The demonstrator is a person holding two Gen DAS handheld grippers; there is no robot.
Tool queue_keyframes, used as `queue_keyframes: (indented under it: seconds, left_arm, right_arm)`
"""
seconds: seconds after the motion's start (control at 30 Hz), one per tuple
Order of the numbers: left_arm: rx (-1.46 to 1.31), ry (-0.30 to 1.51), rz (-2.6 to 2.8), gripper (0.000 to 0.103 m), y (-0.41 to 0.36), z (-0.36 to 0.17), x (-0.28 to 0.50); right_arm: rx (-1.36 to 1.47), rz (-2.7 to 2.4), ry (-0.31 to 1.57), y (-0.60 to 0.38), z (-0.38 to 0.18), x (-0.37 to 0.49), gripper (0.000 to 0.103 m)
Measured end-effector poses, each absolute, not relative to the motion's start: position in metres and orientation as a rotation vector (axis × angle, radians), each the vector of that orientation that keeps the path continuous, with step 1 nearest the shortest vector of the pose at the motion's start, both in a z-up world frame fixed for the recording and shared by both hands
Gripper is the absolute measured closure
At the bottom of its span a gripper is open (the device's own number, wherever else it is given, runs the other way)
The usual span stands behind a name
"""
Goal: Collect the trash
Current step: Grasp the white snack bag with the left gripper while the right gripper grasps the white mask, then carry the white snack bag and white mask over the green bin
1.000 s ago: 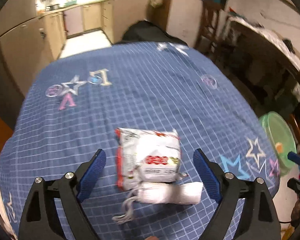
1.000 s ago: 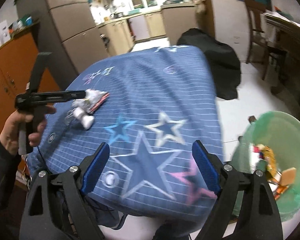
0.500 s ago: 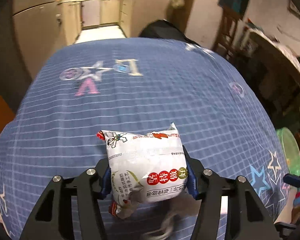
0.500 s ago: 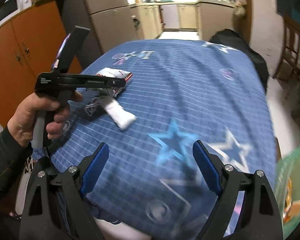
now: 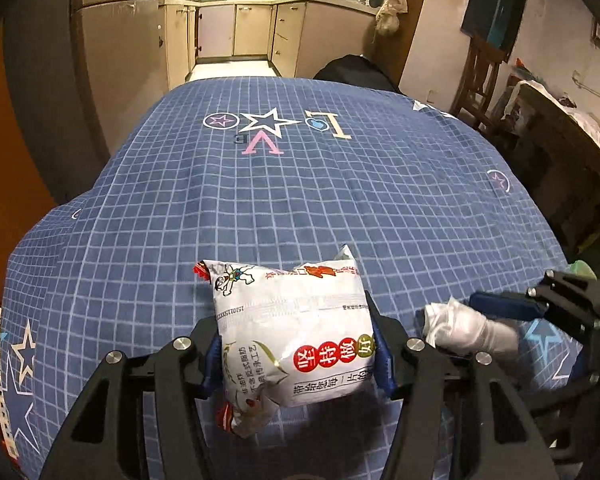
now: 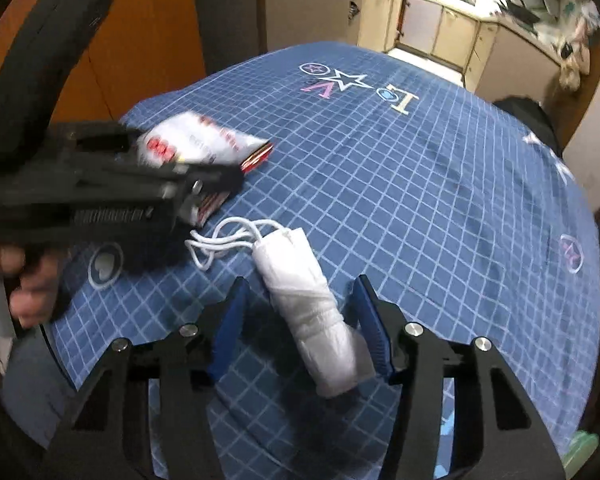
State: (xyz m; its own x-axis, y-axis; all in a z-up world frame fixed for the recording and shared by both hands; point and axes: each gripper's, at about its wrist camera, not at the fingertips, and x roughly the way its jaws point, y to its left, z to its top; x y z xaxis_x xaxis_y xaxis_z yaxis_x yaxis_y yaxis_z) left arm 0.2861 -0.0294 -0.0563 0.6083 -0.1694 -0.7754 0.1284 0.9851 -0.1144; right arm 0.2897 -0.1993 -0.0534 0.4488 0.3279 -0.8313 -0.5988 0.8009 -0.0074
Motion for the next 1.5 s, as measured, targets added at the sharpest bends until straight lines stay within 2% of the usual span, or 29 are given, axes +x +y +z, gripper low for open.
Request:
queue_keyframes:
  seconds: [0.03, 0.07, 0.13, 0.7, 1.13, 1.5]
  left_arm:
    - [-0.046, 0.894, -0.167, 0.044, -0.03, -0.057, 0.284]
    - [-0.043, 0.884, -0.162, 0.044, -0.03, -0.058, 0.282]
    - [-0.036, 0.864, -0.15, 0.044, -0.031, -0.059, 0.277]
    - [-0.033, 0.784, -0.108, 0.046, -0.039, -0.046, 0.243]
    - [-0.005, 0.653, -0.151, 0.046, -0.07, 0.02, 0.203]
    - [0.039, 0.602, -0.24, 0.046, -0.135, 0.062, 0.187]
  right_arm:
    - [-0.313, 0.582, 0.942, -0.2, -0.054, 0.289, 0.053]
    - [-0.298, 0.566, 0.933, -0.201, -0.054, 0.288, 0.063]
    - [-0.266, 0.53, 0.921, -0.202, -0.053, 0.286, 0.074]
    - [-0.003, 0.357, 0.814, -0.233, -0.037, 0.266, 0.078]
    - [0.027, 0.268, 0.656, -0.264, 0.021, 0.237, 0.078]
    - [0.047, 0.162, 0.574, -0.323, 0.059, 0.217, 0.078]
